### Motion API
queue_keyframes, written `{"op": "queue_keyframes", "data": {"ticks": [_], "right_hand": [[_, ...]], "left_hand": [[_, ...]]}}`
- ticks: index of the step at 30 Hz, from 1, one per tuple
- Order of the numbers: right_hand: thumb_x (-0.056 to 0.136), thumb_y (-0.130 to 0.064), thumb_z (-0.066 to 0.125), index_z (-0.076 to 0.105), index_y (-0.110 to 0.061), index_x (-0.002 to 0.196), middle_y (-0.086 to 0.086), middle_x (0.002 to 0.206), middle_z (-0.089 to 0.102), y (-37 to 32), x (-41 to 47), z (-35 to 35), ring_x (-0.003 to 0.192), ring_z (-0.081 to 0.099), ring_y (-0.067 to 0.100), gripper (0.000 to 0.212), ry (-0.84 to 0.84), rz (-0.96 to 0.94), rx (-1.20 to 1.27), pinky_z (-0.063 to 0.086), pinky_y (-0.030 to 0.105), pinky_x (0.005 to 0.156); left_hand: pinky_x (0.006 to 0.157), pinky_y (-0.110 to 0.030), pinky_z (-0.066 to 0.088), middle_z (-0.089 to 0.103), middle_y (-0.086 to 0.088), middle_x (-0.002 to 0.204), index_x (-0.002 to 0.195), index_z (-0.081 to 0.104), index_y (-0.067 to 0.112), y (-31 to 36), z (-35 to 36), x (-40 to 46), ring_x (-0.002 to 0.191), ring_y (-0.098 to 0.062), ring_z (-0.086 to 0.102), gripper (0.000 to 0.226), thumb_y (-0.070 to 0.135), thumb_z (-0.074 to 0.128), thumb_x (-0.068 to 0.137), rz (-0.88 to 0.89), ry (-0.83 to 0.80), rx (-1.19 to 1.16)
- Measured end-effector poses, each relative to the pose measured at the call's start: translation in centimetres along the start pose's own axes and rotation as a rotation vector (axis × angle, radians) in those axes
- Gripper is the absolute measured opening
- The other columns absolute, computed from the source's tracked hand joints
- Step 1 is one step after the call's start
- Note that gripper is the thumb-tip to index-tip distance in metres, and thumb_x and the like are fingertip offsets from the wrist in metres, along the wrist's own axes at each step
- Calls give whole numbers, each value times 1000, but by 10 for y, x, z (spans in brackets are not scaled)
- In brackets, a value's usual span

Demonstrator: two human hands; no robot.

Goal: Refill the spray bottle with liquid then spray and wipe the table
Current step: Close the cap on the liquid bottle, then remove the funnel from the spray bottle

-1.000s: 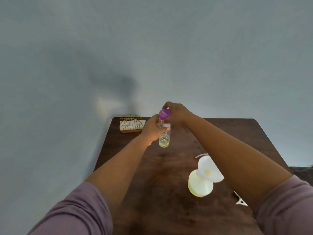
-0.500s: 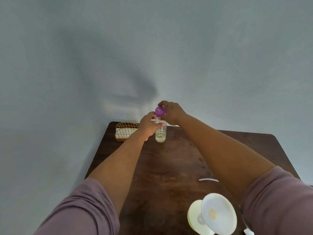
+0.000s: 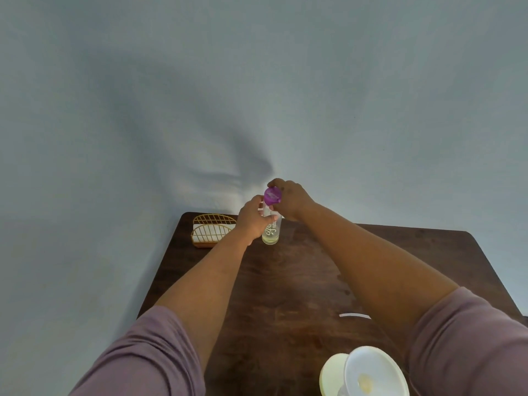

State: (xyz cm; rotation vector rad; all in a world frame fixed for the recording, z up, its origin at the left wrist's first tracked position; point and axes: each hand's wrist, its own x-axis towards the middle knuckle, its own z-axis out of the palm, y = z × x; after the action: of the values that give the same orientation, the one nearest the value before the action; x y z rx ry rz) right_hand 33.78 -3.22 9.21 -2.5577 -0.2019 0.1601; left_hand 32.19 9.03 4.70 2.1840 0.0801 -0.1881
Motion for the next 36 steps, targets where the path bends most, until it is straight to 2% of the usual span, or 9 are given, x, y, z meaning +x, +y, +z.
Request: {"op": "queue_keyframes", "data": {"ticks": [7,13,18,21,24,28,32,34,36], "right_hand": [[83,-8,68,36,-23,144,14,125,47,0,-4,3,116,51,30,70,-17,-39,15,38,24,87],[83,-7,69,31,-22,146,15,131,41,-4,-21,-5,116,53,33,74,21,-9,35,43,30,95],[88,-15,64,30,-21,144,13,131,40,0,-61,-19,115,51,29,66,55,67,43,41,31,94],[90,-20,61,33,-18,143,13,133,41,2,-98,-24,119,49,27,59,58,116,40,37,28,95],[90,-26,62,40,-17,139,13,136,43,2,-140,-27,121,49,26,54,53,182,49,38,30,99],[89,-31,63,51,-17,132,7,134,54,7,-207,-30,121,53,22,46,86,239,89,41,30,97],[90,-32,61,59,-20,120,0,118,62,23,-277,-25,103,58,15,32,197,378,215,43,23,76],[91,-31,59,61,-20,117,-1,115,63,29,-306,-22,99,57,13,28,267,444,272,41,25,80],[93,-30,57,62,-19,115,-1,113,64,32,-328,-22,100,56,14,26,324,495,311,41,28,83]], "left_hand": [[93,-30,45,59,-11,130,132,48,10,6,0,-1,118,-28,57,55,16,74,84,45,62,111],[95,-31,48,54,-11,132,139,42,12,13,-8,-14,119,-27,54,72,19,80,79,91,107,193],[103,-35,41,44,-11,140,144,34,12,22,-12,-55,131,-28,40,73,25,73,84,78,181,186],[103,-35,39,44,-11,140,143,36,12,21,-5,-99,133,-28,37,68,27,71,86,82,195,111],[100,-33,38,48,-7,135,139,42,14,17,6,-148,130,-26,40,63,31,71,86,82,121,36],[107,-35,40,50,1,136,139,44,20,8,19,-209,128,-18,45,58,31,70,87,127,-59,4],[98,-27,45,52,2,136,136,47,20,5,26,-257,118,-11,51,48,29,65,92,57,-237,-130],[96,-26,45,54,0,134,136,48,18,8,31,-275,114,-11,52,45,32,60,95,4,-283,-199],[102,-32,47,54,-1,134,136,47,17,10,36,-289,116,-15,53,45,34,58,96,-37,-302,-226]]}}
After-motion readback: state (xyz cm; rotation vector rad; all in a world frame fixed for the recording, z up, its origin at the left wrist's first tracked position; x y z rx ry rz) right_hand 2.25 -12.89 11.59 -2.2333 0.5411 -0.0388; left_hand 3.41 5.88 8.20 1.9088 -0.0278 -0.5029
